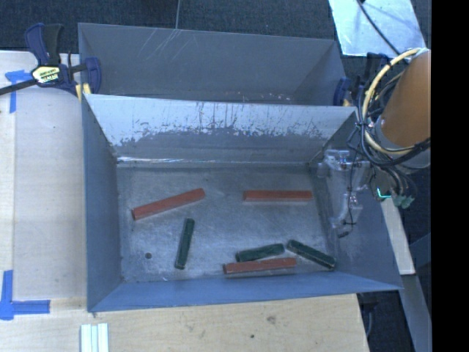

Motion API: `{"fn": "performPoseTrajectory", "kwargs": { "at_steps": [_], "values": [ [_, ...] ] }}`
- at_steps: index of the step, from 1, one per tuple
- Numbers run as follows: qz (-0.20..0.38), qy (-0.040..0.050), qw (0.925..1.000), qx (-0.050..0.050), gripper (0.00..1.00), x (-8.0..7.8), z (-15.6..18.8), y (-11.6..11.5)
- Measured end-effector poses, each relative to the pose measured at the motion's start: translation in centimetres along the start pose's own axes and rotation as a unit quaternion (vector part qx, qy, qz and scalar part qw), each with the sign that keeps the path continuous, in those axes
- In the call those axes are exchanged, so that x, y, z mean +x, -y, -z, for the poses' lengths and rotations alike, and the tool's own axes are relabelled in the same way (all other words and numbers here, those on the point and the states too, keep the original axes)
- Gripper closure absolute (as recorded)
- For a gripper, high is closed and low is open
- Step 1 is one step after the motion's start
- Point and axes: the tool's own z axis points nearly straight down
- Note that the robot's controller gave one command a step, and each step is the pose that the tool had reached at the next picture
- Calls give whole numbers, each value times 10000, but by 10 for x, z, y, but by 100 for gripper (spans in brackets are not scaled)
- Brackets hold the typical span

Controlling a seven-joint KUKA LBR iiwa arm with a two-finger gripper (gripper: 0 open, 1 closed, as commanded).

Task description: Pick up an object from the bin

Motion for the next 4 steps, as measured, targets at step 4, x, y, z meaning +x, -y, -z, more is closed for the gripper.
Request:
{"fn": "performPoseTrajectory", "kwargs": {
  "at_steps": [4],
  "values": [
    [-653, 34, 9979, 4, 0, 36, -114, 21]
  ]
}}
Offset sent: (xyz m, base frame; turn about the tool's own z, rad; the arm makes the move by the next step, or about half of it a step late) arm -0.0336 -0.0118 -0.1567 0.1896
